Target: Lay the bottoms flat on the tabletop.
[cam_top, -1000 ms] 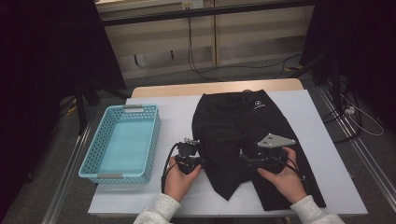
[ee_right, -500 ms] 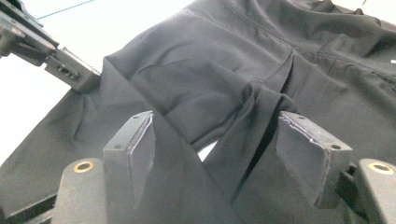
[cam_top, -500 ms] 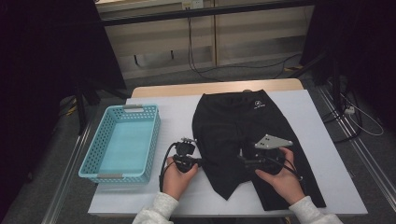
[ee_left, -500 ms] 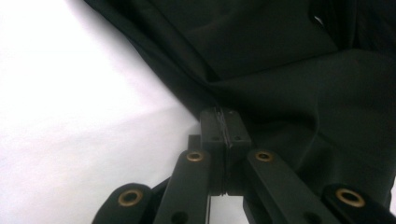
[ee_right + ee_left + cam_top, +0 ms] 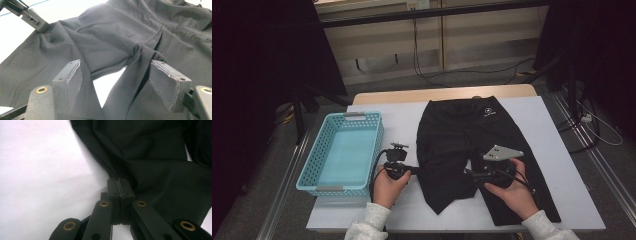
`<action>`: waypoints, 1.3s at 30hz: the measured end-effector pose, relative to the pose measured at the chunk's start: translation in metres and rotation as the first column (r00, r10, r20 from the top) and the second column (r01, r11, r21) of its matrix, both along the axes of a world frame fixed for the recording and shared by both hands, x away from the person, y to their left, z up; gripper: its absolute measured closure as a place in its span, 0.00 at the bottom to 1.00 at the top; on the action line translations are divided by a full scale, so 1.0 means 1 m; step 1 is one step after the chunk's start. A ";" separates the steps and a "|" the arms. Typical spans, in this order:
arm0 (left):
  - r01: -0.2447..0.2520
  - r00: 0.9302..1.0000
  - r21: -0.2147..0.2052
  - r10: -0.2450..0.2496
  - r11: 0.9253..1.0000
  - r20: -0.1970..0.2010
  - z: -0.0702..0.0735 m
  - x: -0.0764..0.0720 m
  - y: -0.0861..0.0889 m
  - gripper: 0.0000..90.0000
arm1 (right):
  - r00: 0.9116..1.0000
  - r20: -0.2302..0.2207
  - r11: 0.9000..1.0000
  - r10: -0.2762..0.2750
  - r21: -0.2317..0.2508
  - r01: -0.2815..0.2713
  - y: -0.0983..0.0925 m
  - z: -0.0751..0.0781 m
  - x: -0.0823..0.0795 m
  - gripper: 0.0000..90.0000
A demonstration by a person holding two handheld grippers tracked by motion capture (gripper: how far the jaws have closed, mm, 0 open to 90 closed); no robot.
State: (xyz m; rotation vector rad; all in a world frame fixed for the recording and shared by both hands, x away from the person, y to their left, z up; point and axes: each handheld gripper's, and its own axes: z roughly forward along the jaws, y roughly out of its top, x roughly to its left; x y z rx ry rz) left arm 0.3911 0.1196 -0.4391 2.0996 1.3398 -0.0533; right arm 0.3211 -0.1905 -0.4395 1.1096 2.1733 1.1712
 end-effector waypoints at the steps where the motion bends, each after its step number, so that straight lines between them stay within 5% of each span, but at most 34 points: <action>1: -0.002 1.000 0.000 0.002 1.000 -0.003 -0.001 0.001 0.001 1.00 | 1.000 -0.001 1.000 -0.001 0.000 0.001 0.000 0.000 0.000 0.29; 26: -0.030 1.000 0.020 0.030 0.999 0.006 0.001 0.005 0.014 1.00 | 0.998 -0.046 0.999 0.041 -0.019 -0.042 0.011 -0.012 0.003 0.30; 39: 0.026 0.999 0.011 -0.025 1.000 -0.033 -0.002 0.000 0.003 1.00 | 0.988 -0.112 0.993 0.103 -0.041 -0.108 0.037 -0.025 0.009 0.51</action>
